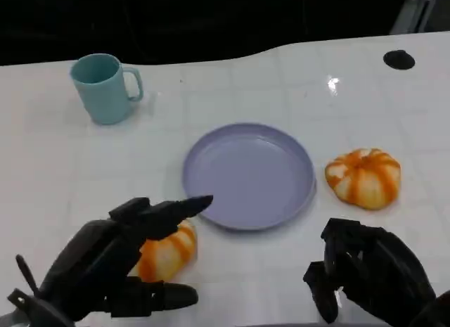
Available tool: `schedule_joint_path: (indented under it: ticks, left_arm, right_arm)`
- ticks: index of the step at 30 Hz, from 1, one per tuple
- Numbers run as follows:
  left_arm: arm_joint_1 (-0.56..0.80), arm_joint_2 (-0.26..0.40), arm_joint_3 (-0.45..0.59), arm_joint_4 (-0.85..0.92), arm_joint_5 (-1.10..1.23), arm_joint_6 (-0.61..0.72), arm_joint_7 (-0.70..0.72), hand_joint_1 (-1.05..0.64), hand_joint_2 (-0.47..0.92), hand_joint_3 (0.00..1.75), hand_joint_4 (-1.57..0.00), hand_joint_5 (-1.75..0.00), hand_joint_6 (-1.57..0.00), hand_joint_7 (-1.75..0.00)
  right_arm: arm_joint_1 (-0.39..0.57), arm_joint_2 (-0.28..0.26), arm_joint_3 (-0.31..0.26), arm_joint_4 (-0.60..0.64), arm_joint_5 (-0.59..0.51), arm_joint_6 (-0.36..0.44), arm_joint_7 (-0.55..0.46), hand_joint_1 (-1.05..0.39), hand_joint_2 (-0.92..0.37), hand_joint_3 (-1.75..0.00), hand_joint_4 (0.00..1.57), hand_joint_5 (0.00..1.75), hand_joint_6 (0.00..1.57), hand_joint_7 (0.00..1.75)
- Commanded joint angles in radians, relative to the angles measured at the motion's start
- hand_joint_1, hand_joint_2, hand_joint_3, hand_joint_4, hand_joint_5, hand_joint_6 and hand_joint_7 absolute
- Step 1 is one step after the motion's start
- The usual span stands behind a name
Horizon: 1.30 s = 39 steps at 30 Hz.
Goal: Grasp the bread from the table and place it into the plate.
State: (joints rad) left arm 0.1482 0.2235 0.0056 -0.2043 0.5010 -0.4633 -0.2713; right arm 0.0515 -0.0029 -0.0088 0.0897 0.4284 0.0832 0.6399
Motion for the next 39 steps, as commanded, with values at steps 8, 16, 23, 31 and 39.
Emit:
schedule_joint_path:
  ticks: [8, 16, 23, 31, 39]
  left_arm:
    - [0.023, 0.091, -0.054, -0.148, 0.377, 0.137, 0.113, -0.72, 0.91, 0.01, -0.24, -0.6, -0.34, -0.01]
    - [-0.029, 0.105, -0.141, -0.146, 0.571, 0.294, 0.073, -0.73, 0.92, 0.01, -0.31, -0.5, -0.34, 0.0]
    - [-0.086, 0.113, -0.227, -0.05, 0.676, 0.409, 0.066, -0.75, 0.92, 0.02, -0.31, -0.48, -0.33, 0.0]
    - [-0.151, 0.127, -0.27, 0.102, 0.635, 0.439, 0.105, -0.73, 0.92, 0.01, -0.3, -0.44, -0.29, 0.0]
    - [-0.225, 0.137, -0.309, 0.266, 0.564, 0.464, 0.107, -0.71, 0.92, 0.01, -0.28, -0.42, -0.27, -0.01]
  right_arm:
    - [0.012, -0.013, 0.0, -0.021, 0.0, -0.006, -0.007, -0.93, -0.64, -0.6, 1.21, 1.56, 1.04, 1.39]
    - [0.015, -0.014, 0.002, -0.024, -0.001, -0.01, -0.009, -0.93, -0.65, -0.58, 1.2, 1.57, 1.04, 1.4]
    - [0.012, -0.019, -0.001, -0.026, 0.006, 0.004, -0.007, -0.93, -0.64, -0.58, 1.21, 1.57, 1.03, 1.4]
    - [0.011, -0.019, -0.001, -0.022, 0.004, -0.004, -0.002, -0.92, -0.64, -0.58, 1.22, 1.56, 1.04, 1.41]
    - [0.014, -0.019, -0.001, -0.027, 0.01, 0.004, -0.001, -0.91, -0.63, -0.59, 1.21, 1.56, 1.03, 1.41]
